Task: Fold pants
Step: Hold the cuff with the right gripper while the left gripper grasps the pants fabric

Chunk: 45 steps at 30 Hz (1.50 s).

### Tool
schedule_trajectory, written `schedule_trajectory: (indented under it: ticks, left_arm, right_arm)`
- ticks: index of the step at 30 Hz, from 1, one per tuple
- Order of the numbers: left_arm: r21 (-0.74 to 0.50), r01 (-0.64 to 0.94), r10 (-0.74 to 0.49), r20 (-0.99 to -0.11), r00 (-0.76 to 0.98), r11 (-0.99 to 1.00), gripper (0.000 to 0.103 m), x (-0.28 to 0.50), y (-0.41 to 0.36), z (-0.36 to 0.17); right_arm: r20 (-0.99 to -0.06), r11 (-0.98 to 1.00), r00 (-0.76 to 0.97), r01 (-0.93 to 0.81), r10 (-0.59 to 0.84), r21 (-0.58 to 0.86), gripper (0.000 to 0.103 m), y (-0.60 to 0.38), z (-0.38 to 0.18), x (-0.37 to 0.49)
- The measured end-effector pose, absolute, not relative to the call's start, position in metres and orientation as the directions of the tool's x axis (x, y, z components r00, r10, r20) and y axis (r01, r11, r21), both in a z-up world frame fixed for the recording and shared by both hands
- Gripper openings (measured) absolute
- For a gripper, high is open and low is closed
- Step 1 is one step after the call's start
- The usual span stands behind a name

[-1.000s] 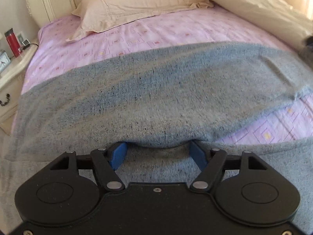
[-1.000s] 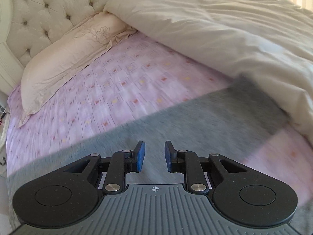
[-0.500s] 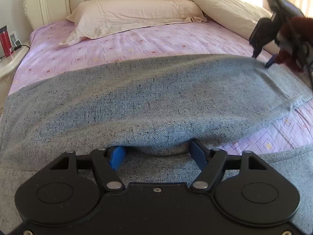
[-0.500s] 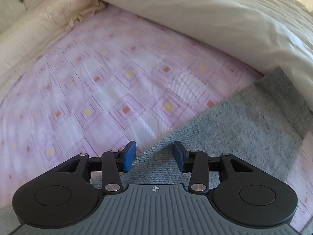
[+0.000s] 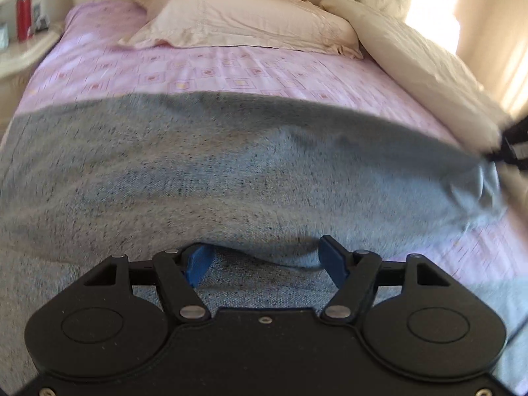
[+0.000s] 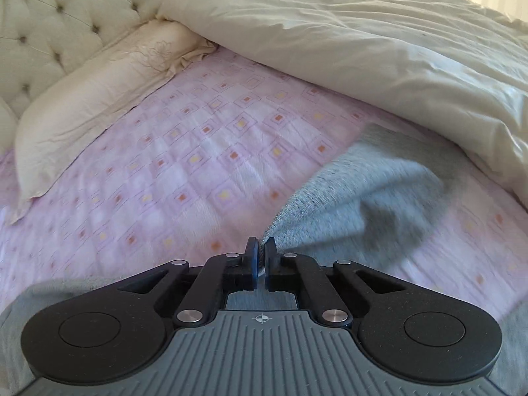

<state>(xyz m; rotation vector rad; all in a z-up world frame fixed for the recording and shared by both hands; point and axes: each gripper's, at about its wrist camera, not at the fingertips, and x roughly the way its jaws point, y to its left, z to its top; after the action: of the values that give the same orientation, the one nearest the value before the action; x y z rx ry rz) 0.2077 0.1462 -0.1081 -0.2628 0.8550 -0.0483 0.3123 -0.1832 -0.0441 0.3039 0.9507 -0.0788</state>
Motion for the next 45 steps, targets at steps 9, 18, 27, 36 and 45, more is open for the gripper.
schedule_trajectory:
  ticks: [9,18,27,36,45]
  left_arm:
    - [-0.407,-0.165,-0.206,-0.723,0.660,0.898,0.071,0.200,0.175,-0.096]
    - [-0.463,-0.257,-0.238,-0.767,0.595,0.848,0.072,0.231,0.190,-0.094]
    - [-0.483,-0.421,-0.256,-0.833,0.490,0.768,0.072,0.270,0.203,-0.103]
    - [-0.431,-0.389,-0.307,-0.888,0.342,0.814,0.070,0.263,0.196,-0.103]
    - [-0.373,-0.307,-0.214,-0.869,0.446,0.876,0.072,0.259,0.193,-0.052]
  right_arm:
    - [-0.844,0.953,0.520,0.167,0.132,0.252,0.004,-0.179,-0.077,0.211]
    - [-0.869,0.976,0.481,0.106,0.118,0.192,0.004,-0.170,-0.097,0.211]
    - [-0.869,0.965,0.468,0.113,0.160,0.238,0.004,-0.177,-0.110,0.212]
    - [-0.866,0.941,0.457,0.153,0.203,0.302,0.004,-0.187,-0.111,0.214]
    - [-0.861,0.939,0.463,0.151,0.208,0.308,0.004,-0.186,-0.109,0.212]
